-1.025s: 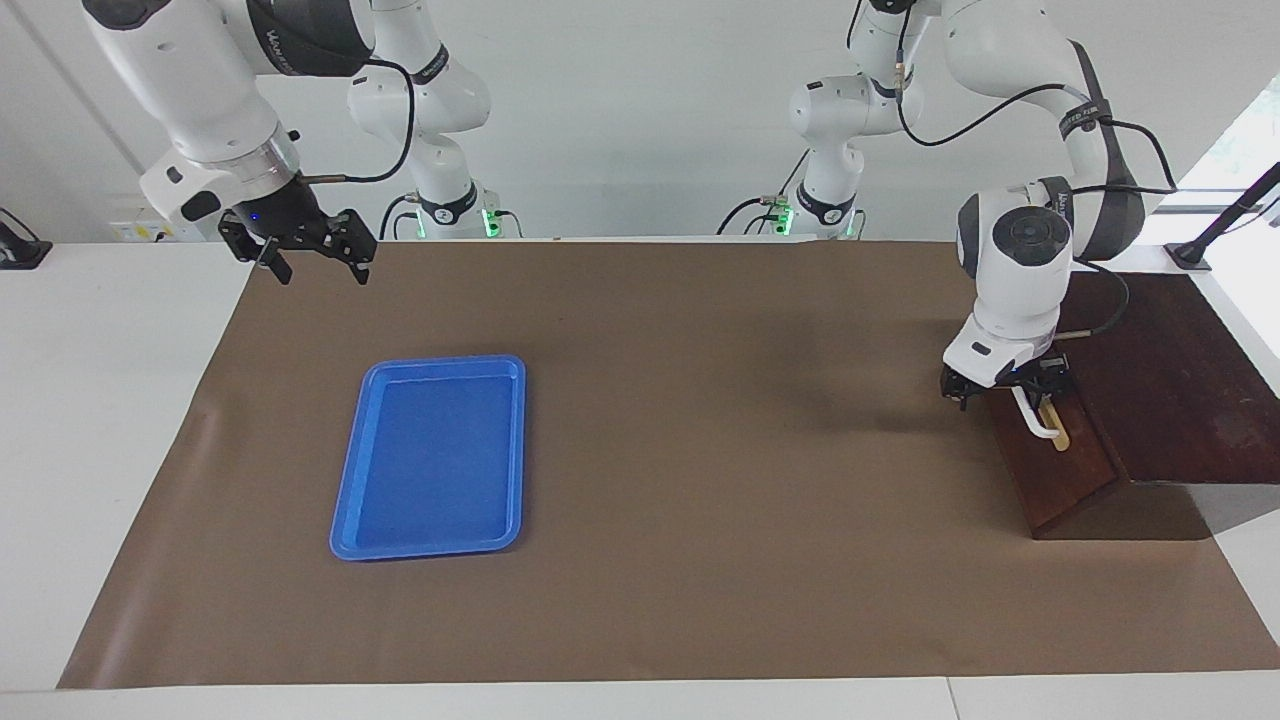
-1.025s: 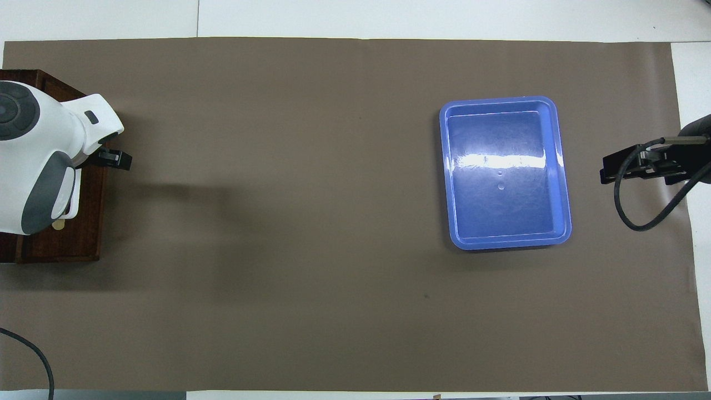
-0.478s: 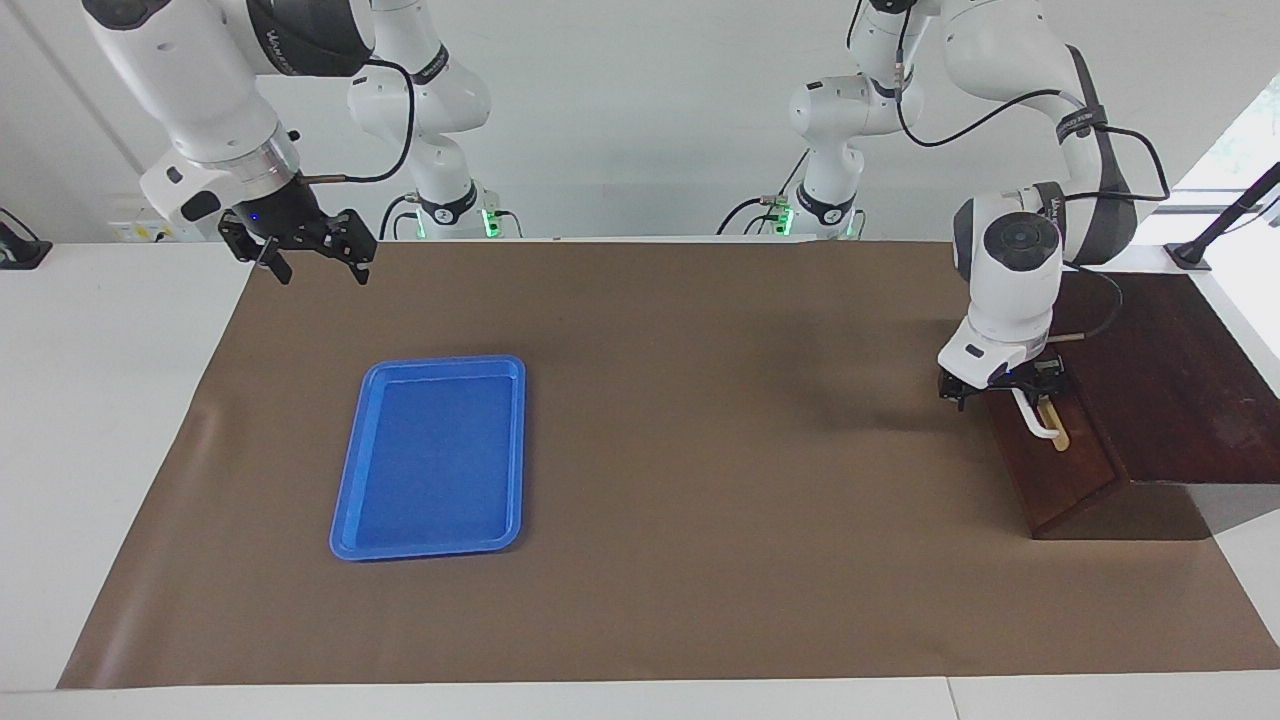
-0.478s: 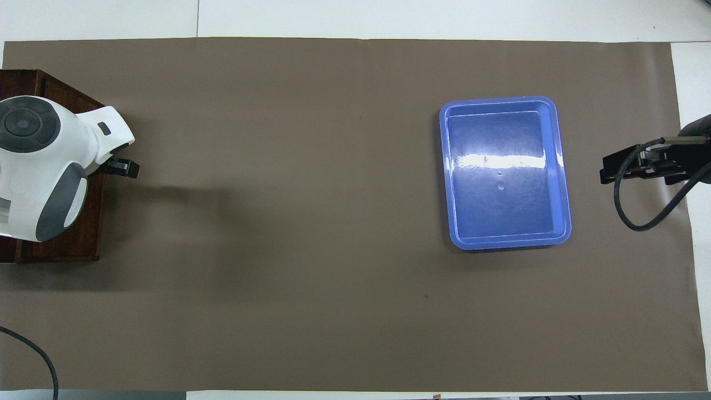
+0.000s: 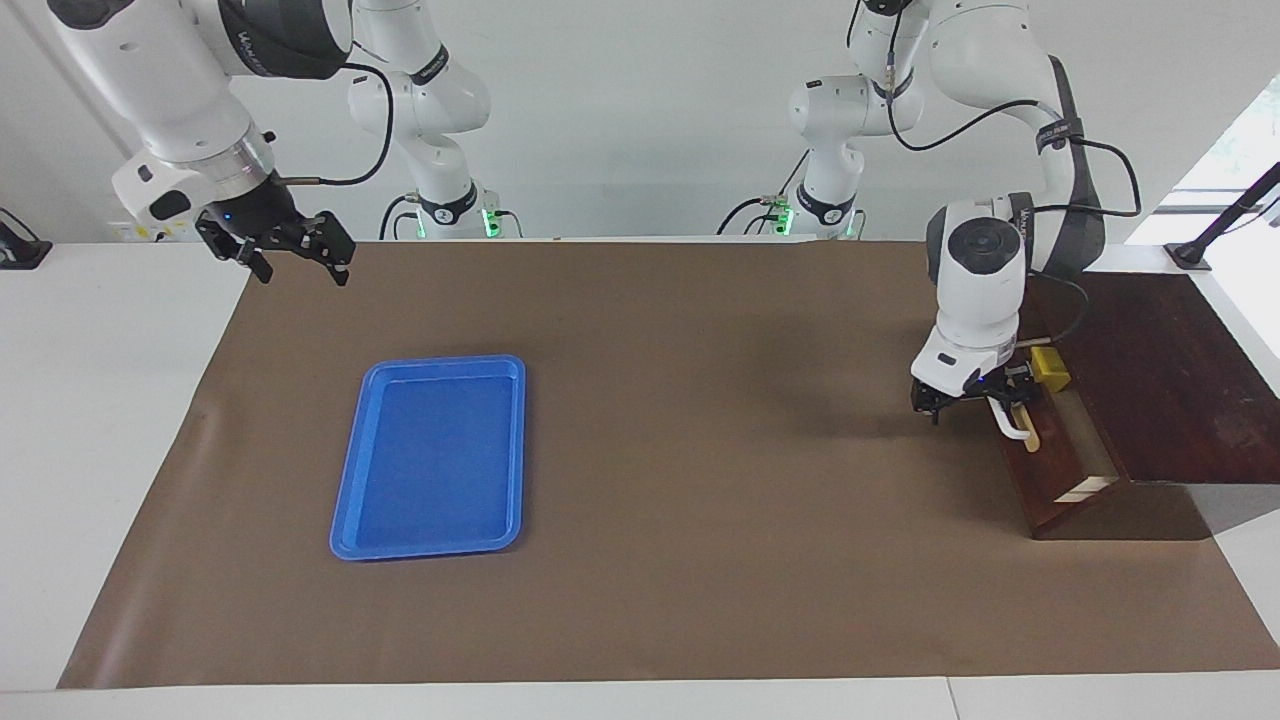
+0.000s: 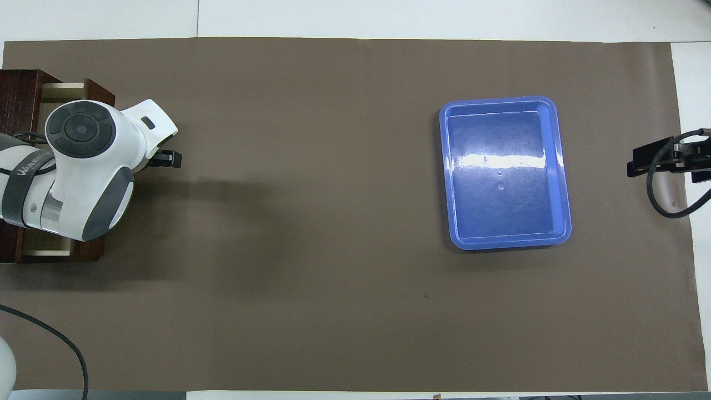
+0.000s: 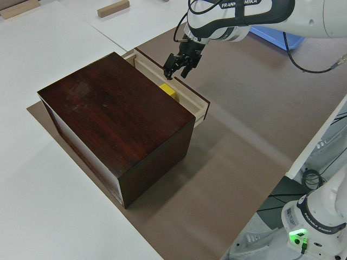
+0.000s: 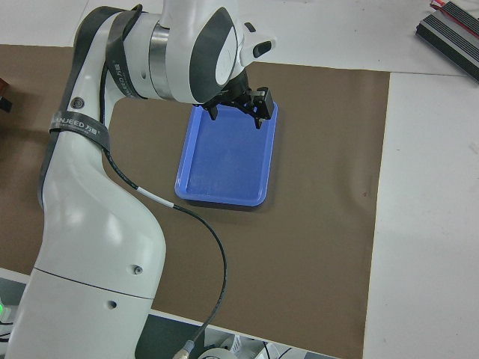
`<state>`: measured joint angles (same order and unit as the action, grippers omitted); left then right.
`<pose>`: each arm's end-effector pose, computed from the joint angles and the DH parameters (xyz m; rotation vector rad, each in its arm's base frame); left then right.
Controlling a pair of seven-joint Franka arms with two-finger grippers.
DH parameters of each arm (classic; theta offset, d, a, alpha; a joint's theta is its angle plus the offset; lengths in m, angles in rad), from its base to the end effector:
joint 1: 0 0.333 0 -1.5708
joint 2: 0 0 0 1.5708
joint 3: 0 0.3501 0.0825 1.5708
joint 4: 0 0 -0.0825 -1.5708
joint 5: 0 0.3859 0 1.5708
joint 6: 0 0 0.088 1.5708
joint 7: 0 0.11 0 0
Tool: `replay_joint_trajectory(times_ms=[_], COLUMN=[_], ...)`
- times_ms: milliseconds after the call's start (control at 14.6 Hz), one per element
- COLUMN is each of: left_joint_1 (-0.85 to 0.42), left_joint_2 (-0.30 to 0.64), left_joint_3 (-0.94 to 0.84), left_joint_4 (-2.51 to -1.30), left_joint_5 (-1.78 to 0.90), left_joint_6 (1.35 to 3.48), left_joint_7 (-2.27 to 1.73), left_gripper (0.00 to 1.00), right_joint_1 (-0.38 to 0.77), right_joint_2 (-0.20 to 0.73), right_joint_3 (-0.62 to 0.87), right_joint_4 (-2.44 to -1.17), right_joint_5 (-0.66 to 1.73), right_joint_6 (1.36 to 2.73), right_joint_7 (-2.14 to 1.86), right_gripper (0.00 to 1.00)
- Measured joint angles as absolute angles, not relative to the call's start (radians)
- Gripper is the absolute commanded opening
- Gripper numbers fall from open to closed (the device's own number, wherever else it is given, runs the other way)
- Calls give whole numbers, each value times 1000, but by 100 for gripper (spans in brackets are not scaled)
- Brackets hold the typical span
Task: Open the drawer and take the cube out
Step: 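Pull the drawer open toward the robot with the left gripper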
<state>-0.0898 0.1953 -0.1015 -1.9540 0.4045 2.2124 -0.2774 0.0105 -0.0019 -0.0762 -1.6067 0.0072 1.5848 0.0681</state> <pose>0.6053 -0.1001 0.4170 -2.8398 0.2060 -0.1946 0.5549 -0.0358 0.6409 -3.1271 0.2098 0.0314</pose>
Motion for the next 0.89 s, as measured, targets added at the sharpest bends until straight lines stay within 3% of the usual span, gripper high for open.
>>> replay_joint_trajectory(times_ms=[342, 888], left_joint_1=[-150, -178], left_joint_2=[215, 219], left_joint_3=[-102, -101], left_joint_4=[-1916, -1893], left_joint_5=[341, 320], left_joint_6=[2197, 2161], left_joint_7=[-318, -356], left_gripper=[100, 100], right_joint_1=[12, 62], right_joint_2=[-2, 13], right_joint_3=[-72, -54], right_joint_4=[-1622, -1660], right_joint_5=[7, 27], right_joint_6=[1688, 1687], right_joint_7=[278, 888], right_gripper=[100, 100])
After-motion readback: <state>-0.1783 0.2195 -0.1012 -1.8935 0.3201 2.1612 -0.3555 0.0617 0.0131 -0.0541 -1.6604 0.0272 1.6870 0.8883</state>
